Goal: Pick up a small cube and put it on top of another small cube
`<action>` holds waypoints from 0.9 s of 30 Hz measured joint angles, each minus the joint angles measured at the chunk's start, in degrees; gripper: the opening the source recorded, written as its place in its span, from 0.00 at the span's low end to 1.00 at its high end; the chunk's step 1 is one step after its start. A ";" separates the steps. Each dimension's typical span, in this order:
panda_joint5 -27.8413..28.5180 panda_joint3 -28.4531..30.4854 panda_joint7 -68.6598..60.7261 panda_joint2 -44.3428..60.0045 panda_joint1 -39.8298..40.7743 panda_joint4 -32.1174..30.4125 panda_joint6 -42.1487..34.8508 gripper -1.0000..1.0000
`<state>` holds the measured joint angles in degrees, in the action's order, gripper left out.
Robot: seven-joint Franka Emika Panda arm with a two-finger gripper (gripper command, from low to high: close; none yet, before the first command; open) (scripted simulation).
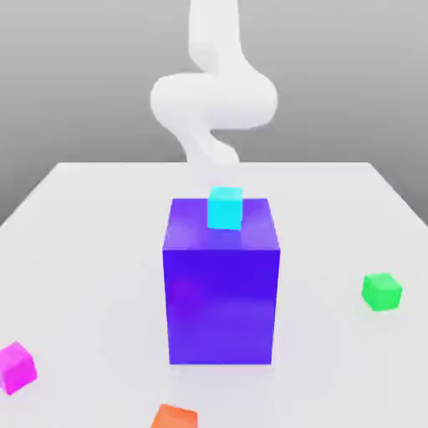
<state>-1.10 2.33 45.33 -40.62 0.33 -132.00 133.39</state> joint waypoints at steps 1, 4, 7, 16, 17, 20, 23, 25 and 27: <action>-0.49 1.02 -0.23 2.25 0.14 -0.10 0.70 0.50; -2.08 3.80 -1.03 8.60 0.71 -0.37 2.67 0.50; -3.74 6.56 -1.89 14.82 1.28 -0.64 4.60 0.50; -9.71 13.60 -5.18 33.57 4.27 -1.43 10.29 0.50; -10.39 14.19 -5.55 35.66 5.12 -1.51 10.92 0.50; -12.25 15.36 -6.55 41.90 7.95 -1.77 12.82 0.50; -13.53 16.13 -7.15 48.03 9.87 -2.06 14.79 0.50; -14.01 16.77 -7.29 52.04 11.18 -2.27 16.16 0.50; -14.33 17.67 -7.30 56.01 12.51 -2.50 17.56 0.50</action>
<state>-15.43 20.00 38.02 15.39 12.84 -134.50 150.95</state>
